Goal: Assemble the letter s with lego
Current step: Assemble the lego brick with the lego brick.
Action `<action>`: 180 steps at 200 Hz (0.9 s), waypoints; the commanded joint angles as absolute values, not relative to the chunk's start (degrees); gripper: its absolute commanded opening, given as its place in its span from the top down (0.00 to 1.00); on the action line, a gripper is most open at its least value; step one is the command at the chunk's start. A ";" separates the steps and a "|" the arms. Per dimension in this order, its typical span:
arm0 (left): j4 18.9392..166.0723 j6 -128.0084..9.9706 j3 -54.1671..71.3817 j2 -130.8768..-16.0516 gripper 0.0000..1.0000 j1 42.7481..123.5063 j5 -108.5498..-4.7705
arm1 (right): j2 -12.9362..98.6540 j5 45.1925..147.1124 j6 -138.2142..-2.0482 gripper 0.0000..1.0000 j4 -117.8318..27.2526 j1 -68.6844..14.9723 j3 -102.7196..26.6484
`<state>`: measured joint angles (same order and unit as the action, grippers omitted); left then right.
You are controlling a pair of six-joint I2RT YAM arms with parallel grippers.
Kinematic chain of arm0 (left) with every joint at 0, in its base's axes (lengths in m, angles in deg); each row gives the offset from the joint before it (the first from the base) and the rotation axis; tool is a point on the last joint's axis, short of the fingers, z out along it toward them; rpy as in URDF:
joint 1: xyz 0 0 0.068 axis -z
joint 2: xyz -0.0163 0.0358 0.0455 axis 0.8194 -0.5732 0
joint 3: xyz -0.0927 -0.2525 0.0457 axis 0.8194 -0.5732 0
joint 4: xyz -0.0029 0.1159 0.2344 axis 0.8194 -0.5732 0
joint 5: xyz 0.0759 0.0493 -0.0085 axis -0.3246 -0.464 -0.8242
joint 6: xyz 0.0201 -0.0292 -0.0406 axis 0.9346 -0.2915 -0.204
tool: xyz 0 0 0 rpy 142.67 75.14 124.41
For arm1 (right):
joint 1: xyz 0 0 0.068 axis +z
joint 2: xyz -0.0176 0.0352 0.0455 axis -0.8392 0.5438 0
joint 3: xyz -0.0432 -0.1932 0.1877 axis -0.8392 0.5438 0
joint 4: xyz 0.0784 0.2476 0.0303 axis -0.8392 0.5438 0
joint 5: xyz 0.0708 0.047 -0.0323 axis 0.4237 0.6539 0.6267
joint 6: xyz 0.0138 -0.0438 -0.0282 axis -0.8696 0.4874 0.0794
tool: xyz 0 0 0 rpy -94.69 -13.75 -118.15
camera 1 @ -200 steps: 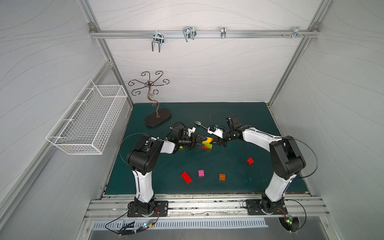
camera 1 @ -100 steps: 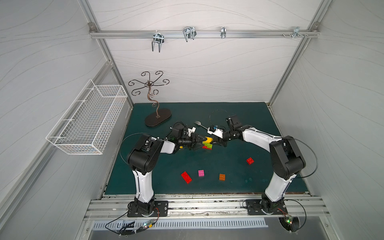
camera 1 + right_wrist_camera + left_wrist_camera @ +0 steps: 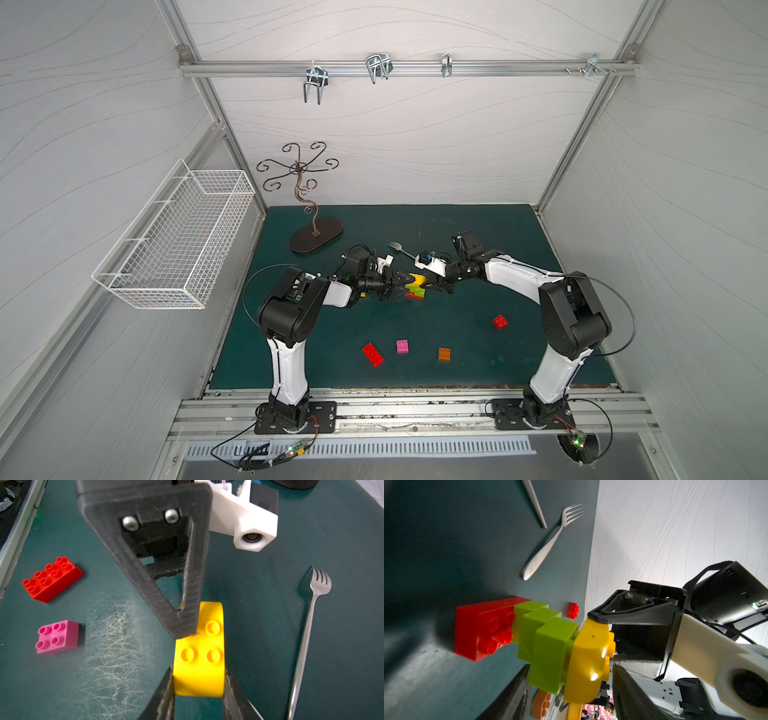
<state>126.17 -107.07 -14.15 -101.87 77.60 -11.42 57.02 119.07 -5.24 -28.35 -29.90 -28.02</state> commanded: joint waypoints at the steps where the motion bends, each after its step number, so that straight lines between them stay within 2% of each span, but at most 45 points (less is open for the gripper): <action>1: 129.32 -108.07 -11.72 -102.96 0.32 77.88 -10.47 | 57.97 118.22 -4.15 0.82 -23.83 -29.46 -28.43; 25: 128.23 -107.58 -11.32 -102.71 0.27 77.88 -10.79 | 57.97 118.09 -3.97 0.82 -23.51 -29.57 -28.50; 46: 128.02 -107.63 -10.89 -102.80 0.27 77.88 -10.88 | 57.88 117.93 -3.97 0.82 -23.31 -29.55 -28.39; 180: 127.85 -107.28 -10.53 -103.80 0.40 77.88 -10.62 | 57.25 116.16 -5.90 0.82 -22.77 -28.16 -28.38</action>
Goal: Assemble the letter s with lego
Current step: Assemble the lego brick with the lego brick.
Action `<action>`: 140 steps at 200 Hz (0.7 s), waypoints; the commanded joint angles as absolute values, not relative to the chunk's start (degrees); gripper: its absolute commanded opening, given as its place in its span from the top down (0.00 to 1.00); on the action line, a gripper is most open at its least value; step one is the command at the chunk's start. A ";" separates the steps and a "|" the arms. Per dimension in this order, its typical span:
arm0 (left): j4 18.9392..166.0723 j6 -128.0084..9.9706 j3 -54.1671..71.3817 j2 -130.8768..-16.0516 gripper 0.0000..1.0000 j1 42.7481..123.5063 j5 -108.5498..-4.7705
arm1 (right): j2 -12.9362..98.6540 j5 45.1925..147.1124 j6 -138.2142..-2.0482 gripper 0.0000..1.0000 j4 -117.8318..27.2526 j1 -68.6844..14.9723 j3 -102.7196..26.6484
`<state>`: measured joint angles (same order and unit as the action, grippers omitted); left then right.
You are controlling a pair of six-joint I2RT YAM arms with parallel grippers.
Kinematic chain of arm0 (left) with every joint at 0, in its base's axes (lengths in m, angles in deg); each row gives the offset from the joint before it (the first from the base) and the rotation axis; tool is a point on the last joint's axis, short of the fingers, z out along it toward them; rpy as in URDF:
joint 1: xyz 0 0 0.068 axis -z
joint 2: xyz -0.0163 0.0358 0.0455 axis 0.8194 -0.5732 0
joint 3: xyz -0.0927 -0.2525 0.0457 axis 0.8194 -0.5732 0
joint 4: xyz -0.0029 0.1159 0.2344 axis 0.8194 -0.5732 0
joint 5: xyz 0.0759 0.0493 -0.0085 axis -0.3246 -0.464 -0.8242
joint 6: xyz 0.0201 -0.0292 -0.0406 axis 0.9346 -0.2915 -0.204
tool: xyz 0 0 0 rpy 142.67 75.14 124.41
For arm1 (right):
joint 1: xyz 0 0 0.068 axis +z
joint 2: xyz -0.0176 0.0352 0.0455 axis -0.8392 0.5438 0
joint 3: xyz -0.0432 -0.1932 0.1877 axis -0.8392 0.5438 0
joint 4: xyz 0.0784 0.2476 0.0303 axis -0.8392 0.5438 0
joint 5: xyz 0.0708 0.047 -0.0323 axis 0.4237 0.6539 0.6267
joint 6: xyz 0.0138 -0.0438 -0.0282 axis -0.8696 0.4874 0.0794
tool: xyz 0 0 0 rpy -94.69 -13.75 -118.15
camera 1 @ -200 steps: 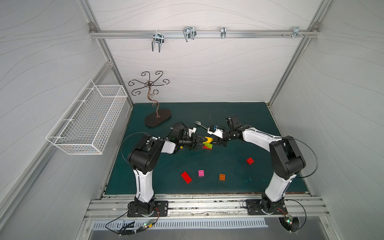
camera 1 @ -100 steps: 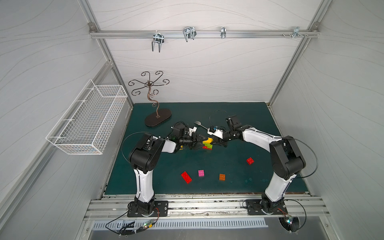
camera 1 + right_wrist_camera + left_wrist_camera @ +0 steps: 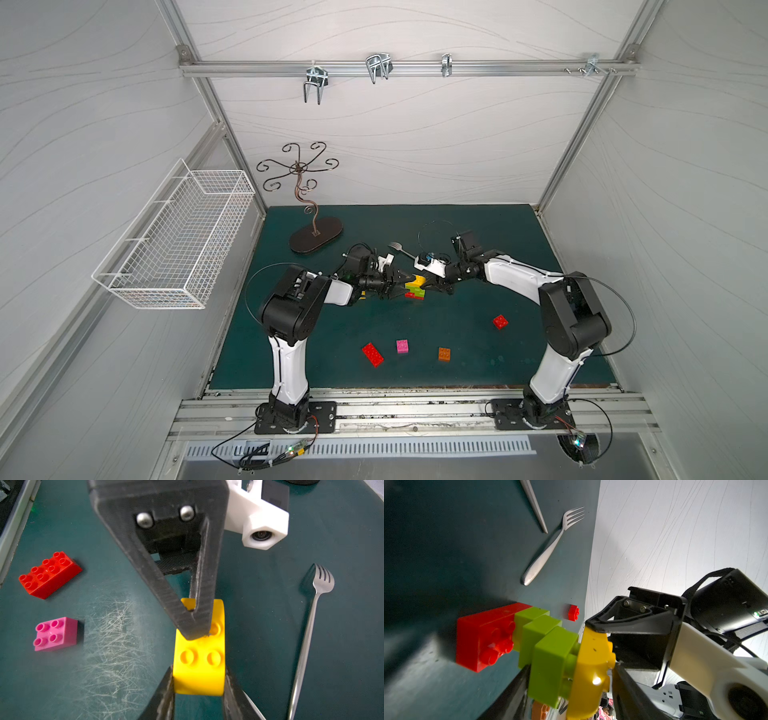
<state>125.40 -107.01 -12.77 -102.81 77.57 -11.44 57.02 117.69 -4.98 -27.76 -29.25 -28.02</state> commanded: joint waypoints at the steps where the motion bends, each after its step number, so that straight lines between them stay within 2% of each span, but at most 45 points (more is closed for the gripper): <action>1: 127.86 -107.28 -10.53 -103.78 0.40 77.88 -10.62 | 57.26 116.15 -5.90 0.82 -22.74 -28.15 -28.41; 89: 127.87 -107.29 -10.44 -103.78 0.47 77.88 -10.57 | 57.25 114.93 -4.06 0.82 -20.70 -28.12 -29.87; 140: 127.58 -107.33 -10.62 -103.99 0.42 77.93 -10.62 | 57.75 115.06 -3.97 0.82 -21.39 -28.41 -28.70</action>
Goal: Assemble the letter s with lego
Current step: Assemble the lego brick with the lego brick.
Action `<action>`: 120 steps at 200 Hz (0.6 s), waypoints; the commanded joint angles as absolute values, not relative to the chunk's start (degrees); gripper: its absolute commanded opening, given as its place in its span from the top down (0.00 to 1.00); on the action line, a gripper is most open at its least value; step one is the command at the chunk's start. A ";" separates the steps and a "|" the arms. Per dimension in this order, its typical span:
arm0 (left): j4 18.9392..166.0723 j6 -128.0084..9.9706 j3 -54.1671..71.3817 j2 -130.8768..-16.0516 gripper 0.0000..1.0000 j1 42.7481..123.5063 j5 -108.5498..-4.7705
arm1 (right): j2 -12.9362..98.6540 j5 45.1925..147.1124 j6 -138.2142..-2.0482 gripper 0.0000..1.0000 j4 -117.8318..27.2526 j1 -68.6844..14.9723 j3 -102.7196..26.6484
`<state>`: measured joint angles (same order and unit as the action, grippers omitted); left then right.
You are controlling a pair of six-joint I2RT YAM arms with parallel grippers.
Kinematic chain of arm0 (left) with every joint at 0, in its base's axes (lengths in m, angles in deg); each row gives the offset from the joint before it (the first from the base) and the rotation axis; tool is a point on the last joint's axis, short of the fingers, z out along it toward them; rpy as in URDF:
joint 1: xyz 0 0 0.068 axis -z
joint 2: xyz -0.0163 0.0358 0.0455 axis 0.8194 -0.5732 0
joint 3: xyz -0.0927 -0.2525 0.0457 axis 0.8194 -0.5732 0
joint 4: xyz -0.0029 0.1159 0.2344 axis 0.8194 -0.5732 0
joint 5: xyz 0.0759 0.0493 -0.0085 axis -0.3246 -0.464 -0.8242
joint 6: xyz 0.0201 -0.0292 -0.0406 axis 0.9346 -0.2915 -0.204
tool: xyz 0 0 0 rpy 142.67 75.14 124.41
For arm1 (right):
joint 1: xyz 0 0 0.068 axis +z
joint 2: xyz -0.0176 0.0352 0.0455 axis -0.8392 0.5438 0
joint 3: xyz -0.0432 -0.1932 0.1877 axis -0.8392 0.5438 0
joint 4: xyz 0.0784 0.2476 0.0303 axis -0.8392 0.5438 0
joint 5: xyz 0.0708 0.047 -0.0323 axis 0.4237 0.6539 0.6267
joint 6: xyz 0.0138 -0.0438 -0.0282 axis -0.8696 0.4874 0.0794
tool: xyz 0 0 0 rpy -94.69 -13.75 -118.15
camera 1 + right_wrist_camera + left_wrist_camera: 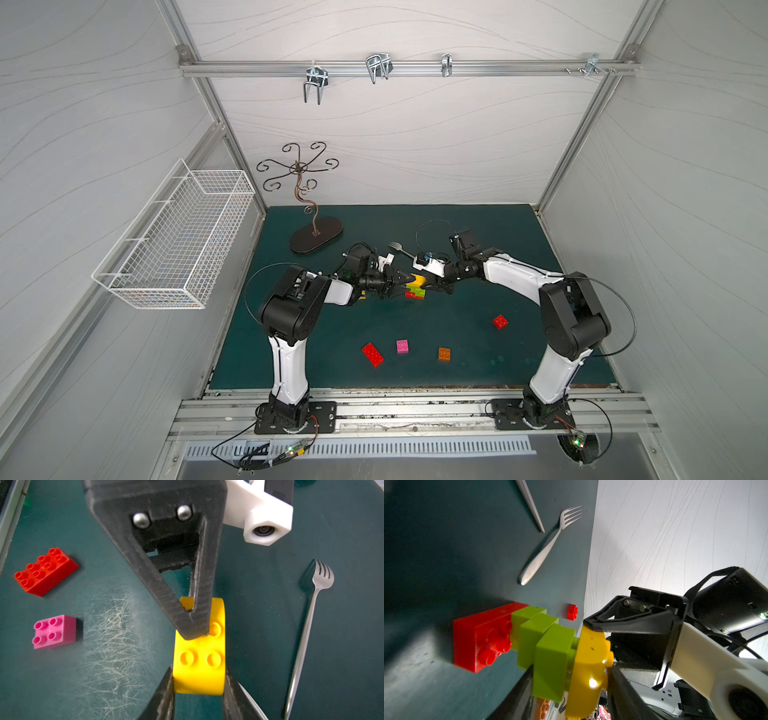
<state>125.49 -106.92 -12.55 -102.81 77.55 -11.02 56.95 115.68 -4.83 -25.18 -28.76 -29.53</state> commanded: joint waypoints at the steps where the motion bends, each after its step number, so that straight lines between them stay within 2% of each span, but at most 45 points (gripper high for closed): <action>1: 127.59 -107.30 -10.62 -104.01 0.42 77.90 -10.58 | 57.73 115.07 -3.97 0.82 -21.35 -28.41 -28.70; 46: 126.72 -106.84 -10.45 -103.82 0.35 77.97 -10.97 | 57.61 115.42 -3.53 0.83 -21.30 -29.55 -28.86; 120: 126.85 -107.10 -10.18 -103.88 0.40 77.97 -10.62 | 57.66 115.11 -1.59 0.83 -20.98 -29.04 -28.58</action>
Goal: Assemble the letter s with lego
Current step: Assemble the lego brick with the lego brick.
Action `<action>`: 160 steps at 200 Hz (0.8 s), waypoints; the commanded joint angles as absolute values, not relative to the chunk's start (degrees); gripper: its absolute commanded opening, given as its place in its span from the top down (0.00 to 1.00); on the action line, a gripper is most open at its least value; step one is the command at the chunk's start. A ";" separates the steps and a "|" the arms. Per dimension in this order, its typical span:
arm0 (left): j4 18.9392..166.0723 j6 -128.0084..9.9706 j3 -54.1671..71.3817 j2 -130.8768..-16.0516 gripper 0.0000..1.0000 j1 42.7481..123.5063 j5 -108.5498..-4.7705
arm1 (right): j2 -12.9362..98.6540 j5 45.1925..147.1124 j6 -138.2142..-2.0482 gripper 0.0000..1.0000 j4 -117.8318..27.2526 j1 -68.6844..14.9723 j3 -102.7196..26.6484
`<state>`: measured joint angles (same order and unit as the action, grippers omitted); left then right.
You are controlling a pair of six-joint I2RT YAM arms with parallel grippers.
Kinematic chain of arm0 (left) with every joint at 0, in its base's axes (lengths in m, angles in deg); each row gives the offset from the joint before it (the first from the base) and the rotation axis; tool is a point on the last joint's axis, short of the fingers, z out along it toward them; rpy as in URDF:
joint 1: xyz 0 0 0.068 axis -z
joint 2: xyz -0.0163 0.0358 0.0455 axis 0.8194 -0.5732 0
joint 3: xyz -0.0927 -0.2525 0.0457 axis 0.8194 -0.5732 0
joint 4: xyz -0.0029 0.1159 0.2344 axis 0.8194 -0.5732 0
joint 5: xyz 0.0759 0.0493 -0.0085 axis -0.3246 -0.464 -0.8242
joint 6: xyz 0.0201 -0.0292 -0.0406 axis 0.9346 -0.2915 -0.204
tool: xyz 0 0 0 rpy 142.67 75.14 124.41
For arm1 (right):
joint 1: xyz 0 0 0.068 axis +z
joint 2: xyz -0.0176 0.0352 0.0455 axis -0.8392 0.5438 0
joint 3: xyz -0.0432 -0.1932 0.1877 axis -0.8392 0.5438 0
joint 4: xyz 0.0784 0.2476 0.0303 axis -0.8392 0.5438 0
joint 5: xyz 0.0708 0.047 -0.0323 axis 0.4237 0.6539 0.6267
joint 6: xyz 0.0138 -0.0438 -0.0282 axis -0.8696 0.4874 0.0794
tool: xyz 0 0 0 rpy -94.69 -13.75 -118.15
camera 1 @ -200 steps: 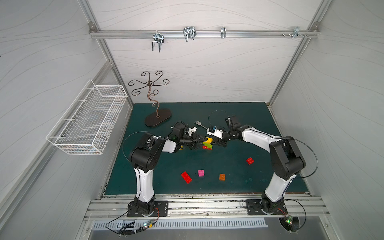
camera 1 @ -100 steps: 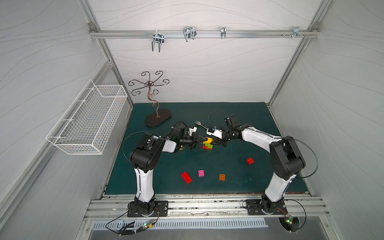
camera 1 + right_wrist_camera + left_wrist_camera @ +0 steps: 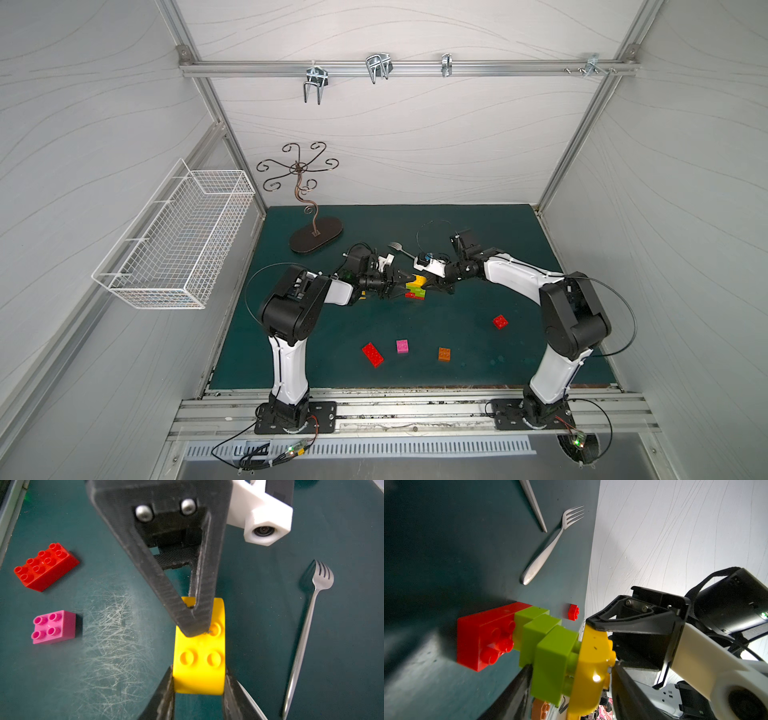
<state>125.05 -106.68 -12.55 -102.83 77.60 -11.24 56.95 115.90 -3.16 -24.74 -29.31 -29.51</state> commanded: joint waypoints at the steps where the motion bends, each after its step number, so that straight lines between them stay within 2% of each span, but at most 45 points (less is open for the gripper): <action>1: 126.88 -107.10 -10.18 -103.91 0.40 77.97 -10.62 | 57.64 115.10 -1.59 0.83 -20.97 -29.03 -28.55; 160: 126.48 -106.84 -10.05 -104.56 0.47 77.97 -10.29 | 60.23 114.56 0.34 0.86 -17.19 -28.85 -31.92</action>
<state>124.88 -106.59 -12.03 -103.35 77.68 -11.00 58.15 115.22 -0.50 -22.25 -29.27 -31.26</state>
